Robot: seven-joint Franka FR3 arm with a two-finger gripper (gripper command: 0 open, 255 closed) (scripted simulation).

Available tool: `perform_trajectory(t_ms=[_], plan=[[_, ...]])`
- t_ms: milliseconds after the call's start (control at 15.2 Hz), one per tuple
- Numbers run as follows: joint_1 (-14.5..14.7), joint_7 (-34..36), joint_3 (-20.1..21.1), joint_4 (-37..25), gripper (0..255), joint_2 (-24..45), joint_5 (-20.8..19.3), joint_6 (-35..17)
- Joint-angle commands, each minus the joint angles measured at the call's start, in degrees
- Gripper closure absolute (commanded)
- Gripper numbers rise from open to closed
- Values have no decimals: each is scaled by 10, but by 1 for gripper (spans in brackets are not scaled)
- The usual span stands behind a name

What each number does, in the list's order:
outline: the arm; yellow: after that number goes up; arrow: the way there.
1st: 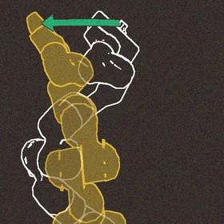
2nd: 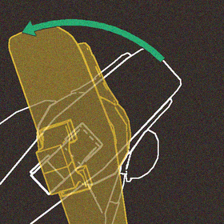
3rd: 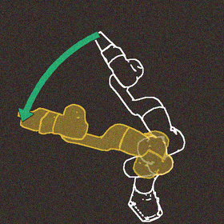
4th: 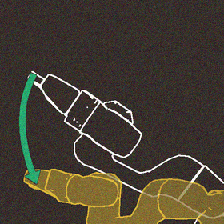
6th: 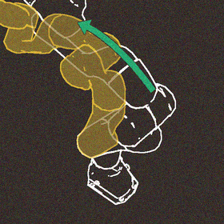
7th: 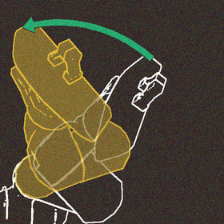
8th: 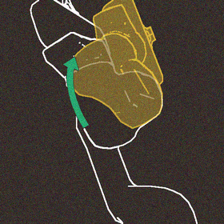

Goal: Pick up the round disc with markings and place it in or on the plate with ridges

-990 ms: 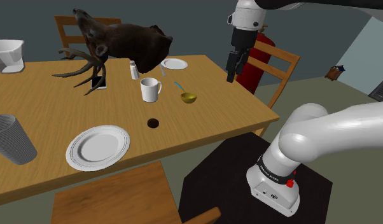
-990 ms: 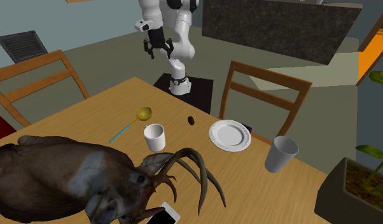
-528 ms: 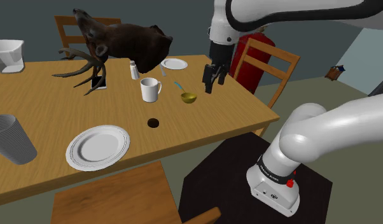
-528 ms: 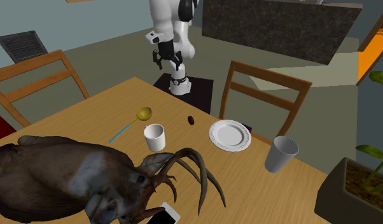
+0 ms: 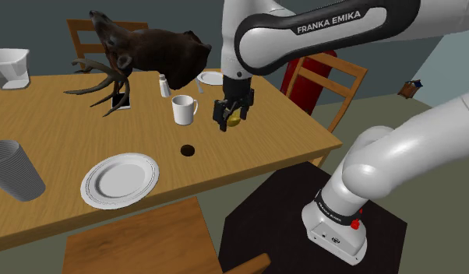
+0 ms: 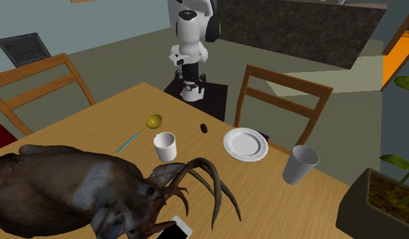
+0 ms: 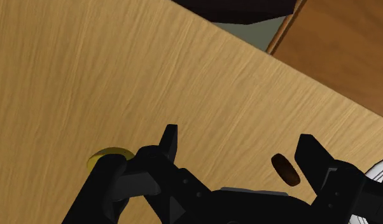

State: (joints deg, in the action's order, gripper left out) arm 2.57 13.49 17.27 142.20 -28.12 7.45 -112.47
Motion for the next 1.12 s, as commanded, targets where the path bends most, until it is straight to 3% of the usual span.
perform_trajectory(t_ms=[0,264,594,792,1056], plan=[[-4,35,23,-14,0,40,-6,-31],[-15,114,68,-51,0,130,-38,-87],[-23,231,109,-119,0,256,-118,-134],[-16,298,116,-166,0,328,-175,-146],[-14,309,111,-154,0,348,-190,-174]])
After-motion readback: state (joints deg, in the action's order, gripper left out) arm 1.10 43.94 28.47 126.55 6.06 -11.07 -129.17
